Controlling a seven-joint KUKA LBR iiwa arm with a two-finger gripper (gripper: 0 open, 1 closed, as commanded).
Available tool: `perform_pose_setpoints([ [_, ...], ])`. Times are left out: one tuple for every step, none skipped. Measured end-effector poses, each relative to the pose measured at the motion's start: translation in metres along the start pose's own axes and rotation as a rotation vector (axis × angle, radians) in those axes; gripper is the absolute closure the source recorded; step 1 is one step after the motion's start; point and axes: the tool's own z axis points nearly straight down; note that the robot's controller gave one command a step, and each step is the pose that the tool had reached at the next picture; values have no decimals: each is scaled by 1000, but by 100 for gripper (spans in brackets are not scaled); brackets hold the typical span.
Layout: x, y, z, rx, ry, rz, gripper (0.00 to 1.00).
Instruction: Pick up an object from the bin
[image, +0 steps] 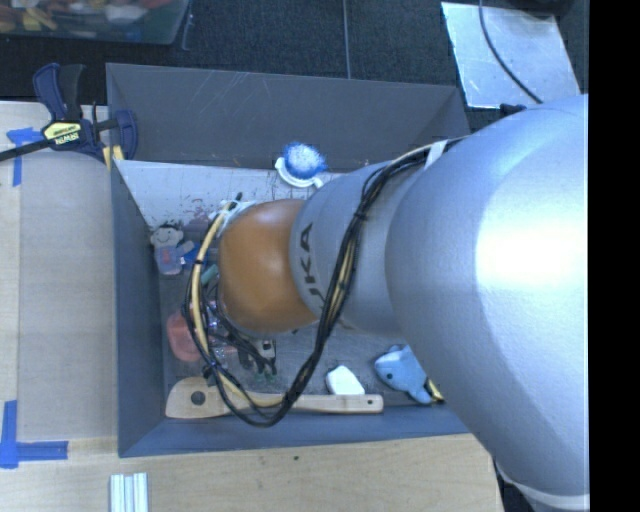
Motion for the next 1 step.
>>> perform_pose_setpoints([
  [4,0,-16,3,15,-1,100],
])
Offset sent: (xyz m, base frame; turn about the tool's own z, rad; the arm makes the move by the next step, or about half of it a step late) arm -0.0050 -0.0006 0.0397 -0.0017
